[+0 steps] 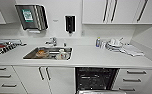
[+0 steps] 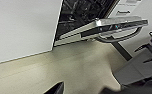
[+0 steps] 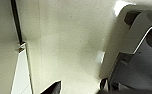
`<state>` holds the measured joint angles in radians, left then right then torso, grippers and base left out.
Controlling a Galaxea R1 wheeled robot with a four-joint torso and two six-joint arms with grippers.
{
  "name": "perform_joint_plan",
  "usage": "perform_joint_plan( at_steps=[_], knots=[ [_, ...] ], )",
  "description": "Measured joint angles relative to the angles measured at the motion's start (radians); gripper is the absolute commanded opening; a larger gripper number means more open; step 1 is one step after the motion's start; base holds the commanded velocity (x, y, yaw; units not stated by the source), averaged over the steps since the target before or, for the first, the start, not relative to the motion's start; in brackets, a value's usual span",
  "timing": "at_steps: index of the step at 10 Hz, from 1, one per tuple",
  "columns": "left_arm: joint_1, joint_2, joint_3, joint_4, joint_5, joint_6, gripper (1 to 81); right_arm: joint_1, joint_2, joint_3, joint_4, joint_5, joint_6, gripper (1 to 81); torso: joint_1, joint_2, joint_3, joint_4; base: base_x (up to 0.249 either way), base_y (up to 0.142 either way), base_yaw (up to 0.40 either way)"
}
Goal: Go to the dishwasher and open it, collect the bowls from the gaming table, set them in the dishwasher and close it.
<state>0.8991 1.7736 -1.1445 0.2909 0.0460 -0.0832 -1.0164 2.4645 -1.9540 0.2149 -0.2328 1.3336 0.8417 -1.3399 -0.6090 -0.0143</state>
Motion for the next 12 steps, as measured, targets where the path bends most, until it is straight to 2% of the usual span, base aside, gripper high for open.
perform_joint_plan(
  at_steps=[2,4,6,9,10,12],
  knots=[
    [0.043,0.025,-0.064,-0.057,0.016,0.0,81.1,-0.004,0.0,-0.001,-0.082,-0.003,-0.137,81.1,0.0,0.0,0.0,0.0,0.0,0.0,0.0],
    [0.106,0.054,-0.148,-0.111,0.028,0.0,81.1,-0.023,-0.009,0.021,-0.173,-0.002,-0.325,81.1,0.0,0.0,0.0,0.0,0.0,0.0,0.0],
    [0.223,0.123,-0.234,-0.157,0.03,0.0,81.1,-0.063,-0.012,0.093,-0.249,0.005,-0.606,81.1,0.0,0.0,0.0,0.0,0.0,0.0,0.0],
    [0.337,0.255,-0.395,-0.201,0.013,0.0,81.1,-0.201,-0.023,0.106,-0.31,0.062,-0.88,81.1,0.0,0.0,0.0,0.0,0.0,0.0,0.0],
    [0.383,0.306,-0.449,-0.213,0.014,0.0,81.1,-0.234,-0.023,0.106,-0.323,0.084,-0.938,81.1,0.0,0.0,0.0,0.0,0.0,0.0,0.0],
    [0.431,0.392,-0.509,-0.23,0.011,0.0,81.1,-0.264,-0.01,0.084,-0.346,0.113,-0.978,81.1,0.0,0.0,0.0,0.0,0.0,0.0,0.0]
  ],
)
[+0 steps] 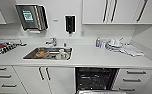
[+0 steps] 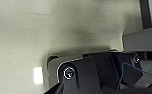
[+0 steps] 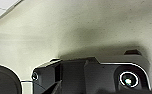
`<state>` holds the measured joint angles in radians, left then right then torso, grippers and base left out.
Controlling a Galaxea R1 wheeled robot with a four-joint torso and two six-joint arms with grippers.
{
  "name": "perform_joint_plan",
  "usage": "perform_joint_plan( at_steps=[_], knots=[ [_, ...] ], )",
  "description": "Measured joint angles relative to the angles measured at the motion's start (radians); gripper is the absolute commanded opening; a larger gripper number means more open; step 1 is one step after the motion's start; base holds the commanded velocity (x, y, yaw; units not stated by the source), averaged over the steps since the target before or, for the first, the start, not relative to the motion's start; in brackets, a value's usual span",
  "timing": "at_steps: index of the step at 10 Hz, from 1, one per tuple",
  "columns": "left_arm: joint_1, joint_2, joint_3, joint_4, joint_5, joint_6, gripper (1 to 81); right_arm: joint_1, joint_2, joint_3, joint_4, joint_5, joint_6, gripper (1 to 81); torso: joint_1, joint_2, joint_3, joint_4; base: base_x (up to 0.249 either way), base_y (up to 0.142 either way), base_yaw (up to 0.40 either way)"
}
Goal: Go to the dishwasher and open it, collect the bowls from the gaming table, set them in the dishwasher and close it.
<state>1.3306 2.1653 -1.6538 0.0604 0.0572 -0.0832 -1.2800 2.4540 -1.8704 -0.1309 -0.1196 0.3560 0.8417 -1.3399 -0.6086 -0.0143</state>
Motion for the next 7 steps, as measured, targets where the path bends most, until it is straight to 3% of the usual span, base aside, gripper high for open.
perform_joint_plan(
  at_steps=[7],
  knots=[
    [0.042,0.111,-0.17,-0.013,-0.009,0.0,81.1,-0.115,0.138,-0.249,-0.098,0.089,-0.025,81.1,-0.002,0.001,0.0,0.0,0.0,0.0,0.0]
  ],
)
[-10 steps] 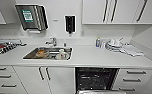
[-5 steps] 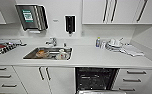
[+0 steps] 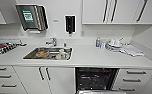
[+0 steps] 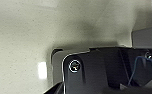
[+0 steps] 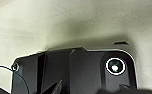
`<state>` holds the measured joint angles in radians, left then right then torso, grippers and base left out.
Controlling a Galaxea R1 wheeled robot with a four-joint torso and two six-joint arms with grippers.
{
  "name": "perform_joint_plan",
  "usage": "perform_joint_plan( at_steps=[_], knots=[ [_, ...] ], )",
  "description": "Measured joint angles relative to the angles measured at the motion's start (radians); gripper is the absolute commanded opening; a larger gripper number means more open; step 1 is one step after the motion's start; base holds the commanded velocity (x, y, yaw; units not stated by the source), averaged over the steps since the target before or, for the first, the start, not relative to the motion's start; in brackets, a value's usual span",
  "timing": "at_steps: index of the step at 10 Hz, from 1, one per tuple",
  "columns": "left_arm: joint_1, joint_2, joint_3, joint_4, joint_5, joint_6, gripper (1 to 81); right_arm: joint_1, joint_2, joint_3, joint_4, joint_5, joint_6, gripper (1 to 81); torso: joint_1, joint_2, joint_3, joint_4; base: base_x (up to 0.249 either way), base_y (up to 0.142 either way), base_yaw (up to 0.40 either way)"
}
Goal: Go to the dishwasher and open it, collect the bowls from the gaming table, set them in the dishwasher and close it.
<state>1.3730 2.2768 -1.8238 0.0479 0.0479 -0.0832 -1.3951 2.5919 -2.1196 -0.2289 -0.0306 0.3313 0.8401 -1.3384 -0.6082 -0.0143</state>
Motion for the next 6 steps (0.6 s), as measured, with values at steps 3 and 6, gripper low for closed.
perform_joint_plan(
  at_steps=[3,6],
  knots=[
    [0.003,0.088,-0.114,0.0,-0.003,0.0,81.1,-0.016,0.042,-0.083,-0.002,0.009,0.0,81.1,-0.049,0.075,0.0,0.0,0.0,0.0,0.0],
    [0.023,0.117,-0.146,0.0,-0.004,0.0,81.1,-0.032,0.082,-0.102,-0.004,0.012,0.0,81.1,-0.119,0.184,0.0,0.0,0.0,0.0,0.0]
  ],
)
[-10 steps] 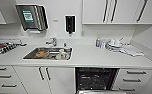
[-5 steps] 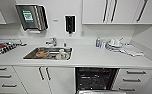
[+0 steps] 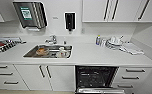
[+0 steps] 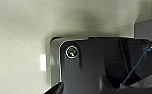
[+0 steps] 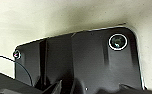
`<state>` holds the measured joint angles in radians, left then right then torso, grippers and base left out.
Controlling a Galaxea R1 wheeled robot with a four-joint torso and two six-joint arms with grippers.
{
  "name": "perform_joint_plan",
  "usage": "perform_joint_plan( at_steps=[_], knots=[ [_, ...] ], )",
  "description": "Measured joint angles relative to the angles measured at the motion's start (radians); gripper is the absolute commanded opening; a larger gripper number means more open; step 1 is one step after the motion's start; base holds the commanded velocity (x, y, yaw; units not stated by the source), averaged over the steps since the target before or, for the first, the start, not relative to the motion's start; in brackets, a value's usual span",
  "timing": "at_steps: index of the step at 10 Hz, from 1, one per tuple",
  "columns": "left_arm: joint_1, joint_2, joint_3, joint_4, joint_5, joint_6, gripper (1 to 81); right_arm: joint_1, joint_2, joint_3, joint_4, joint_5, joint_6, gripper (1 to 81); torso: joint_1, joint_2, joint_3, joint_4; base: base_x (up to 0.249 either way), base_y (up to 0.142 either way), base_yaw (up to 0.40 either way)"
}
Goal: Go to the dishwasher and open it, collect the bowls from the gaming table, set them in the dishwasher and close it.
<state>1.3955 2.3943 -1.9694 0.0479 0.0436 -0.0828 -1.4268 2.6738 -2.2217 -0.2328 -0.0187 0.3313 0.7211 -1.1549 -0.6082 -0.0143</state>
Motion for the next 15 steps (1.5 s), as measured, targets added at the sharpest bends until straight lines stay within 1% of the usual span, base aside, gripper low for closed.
perform_joint_plan(
  at_steps=[2,3,5,8,9,11,13,15],
  knots=[
    [0.006,0.037,-0.04,0.0,-0.001,0.0,81.1,-0.001,0.008,-0.032,0.0,0.0,0.001,81.1,-0.039,0.063,0.009,0.0,0.0,0.0,0.0],
    [0.011,0.062,-0.056,0.0,-0.006,0.0,81.1,-0.003,0.023,-0.05,0.0,0.001,0.001,81.1,-0.056,0.089,0.03,0.0,0.0,0.0,0.0],
    [0.029,0.098,-0.096,0.0,-0.009,0.0,81.1,-0.004,0.057,-0.087,0.0,0.001,0.001,81.1,-0.1,0.157,0.093,0.0,0.0,0.0,0.0],
    [0.051,0.129,-0.121,0.0,-0.003,0.0,81.1,-0.019,0.068,-0.11,-0.005,0.0,0.0,81.1,-0.172,0.265,0.176,0.0,0.0,0.0,0.0],
    [0.051,0.14,-0.129,0.001,-0.005,0.001,81.1,-0.022,0.07,-0.111,-0.007,0.0,0.0,81.1,-0.196,0.3,0.197,0.0,0.0,0.0,0.0],
    [0.056,0.173,-0.186,0.001,-0.005,0.0,81.1,-0.027,0.077,-0.124,-0.007,-0.001,0.0,81.1,-0.235,0.36,0.212,0.0,0.0,0.0,0.0],
    [0.057,0.228,-0.257,0.001,-0.006,0.001,81.1,-0.027,0.095,-0.159,-0.007,0.0,0.0,81.1,-0.281,0.432,0.214,0.0,0.0,0.0,0.0],
    [0.06,0.259,-0.273,0.001,-0.006,0.001,81.1,-0.028,0.123,-0.183,-0.007,0.0,0.0,81.1,-0.324,0.497,0.216,0.0,0.0,0.0,0.0]
  ],
)
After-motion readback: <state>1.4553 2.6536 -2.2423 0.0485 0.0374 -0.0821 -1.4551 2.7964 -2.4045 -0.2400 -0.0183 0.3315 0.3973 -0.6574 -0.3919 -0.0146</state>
